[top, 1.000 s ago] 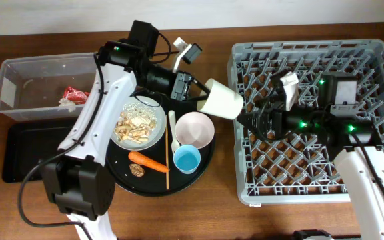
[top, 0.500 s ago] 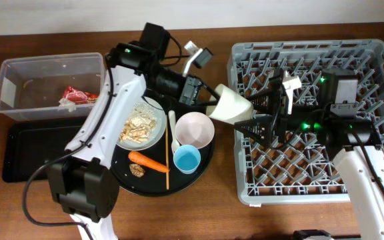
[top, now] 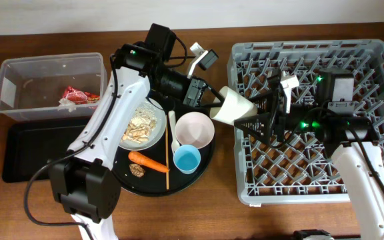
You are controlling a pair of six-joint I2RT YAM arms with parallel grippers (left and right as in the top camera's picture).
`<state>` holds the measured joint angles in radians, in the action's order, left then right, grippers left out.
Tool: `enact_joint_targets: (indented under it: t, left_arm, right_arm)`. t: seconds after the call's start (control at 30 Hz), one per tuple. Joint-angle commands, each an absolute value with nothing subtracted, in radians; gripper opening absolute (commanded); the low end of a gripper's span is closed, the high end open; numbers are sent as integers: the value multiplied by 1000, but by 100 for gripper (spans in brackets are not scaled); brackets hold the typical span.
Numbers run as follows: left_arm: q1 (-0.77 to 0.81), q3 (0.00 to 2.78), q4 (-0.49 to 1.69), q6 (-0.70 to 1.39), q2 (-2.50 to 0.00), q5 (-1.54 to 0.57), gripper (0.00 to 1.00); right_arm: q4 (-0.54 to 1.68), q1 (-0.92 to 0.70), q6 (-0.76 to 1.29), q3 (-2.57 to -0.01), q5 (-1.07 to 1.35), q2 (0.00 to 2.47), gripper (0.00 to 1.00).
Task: Sort waste into correct bins and load items into the dishwasher rack
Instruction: 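Lift the white cup and hand it to the right gripper, then place the white cup in the rack's right side with the right gripper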
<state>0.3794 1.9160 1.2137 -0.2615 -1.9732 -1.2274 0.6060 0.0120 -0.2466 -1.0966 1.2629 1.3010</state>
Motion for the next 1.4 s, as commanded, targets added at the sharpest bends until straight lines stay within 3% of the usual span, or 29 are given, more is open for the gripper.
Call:
enact_joint_targets:
  t: [0.0,0.43,0.57,0.83,1.0,1.13,1.37]
  left_arm:
    - [377,1927,1213,-255,-1971,-1242,6]
    - [377,1927,1182,-251,-1971,-1232,6]
    - [368,1927,1182,-251,-1971,-1226,17]
    - [319,1927,1288,-126,-1971,-503,22]
    - [270,1927,1395,-29,-1971,-73,22]
    - [241,1927,1405,-14,-1971,-55,22]
    - [240,1927,1404,-14,-1971,-56,22]
  right_arm:
    - [601,7,-254,-1109,1281,1304,80]
    - [607,6,-254,-1109,1306,1304,63]
    - [612,7,-252,-1109,1285,1304,58]
    - [748,7,3,-1114,821,1304,47]
    - [1143,15,39,-1285,327,1304,46]
    - [1346,139,47,-1465,161,1304,47]
    - [1402,580,84,-1475,65,1441,47]
